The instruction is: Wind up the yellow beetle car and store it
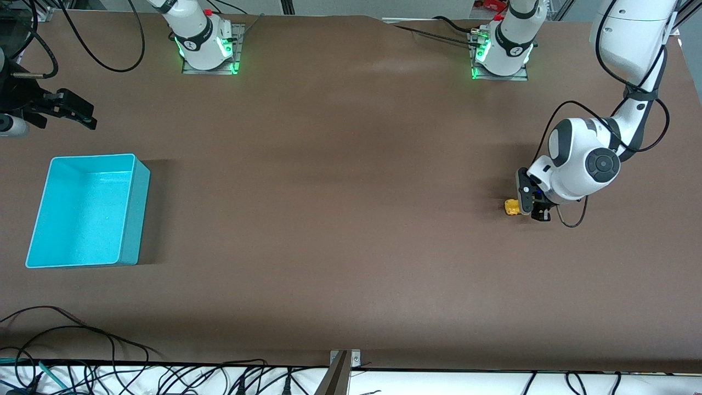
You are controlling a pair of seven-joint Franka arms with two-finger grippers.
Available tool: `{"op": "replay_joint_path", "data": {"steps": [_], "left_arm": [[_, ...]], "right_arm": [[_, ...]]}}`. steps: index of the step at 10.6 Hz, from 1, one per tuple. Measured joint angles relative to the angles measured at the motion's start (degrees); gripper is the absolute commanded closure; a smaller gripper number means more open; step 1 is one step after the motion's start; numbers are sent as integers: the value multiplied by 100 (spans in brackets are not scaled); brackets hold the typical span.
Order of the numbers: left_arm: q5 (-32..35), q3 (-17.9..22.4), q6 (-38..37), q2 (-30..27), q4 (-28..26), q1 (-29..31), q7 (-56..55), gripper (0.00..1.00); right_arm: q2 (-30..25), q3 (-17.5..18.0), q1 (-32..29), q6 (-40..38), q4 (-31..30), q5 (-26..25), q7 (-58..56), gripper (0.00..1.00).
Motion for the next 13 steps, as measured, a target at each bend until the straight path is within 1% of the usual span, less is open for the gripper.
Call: {"op": "replay_joint_path", "data": {"steps": [3,7,13], "left_arm": [[0,-2,1,3,4,-1,32,100],[35,-4,7,3,8,-2,644,100],[14,9,8,15,11,7,664,100]], "right_arm": [[0,0,0,0,0,0,0,0],[0,0,0,0,0,0,0,0],[0,0,0,0,0,0,0,0]]}}
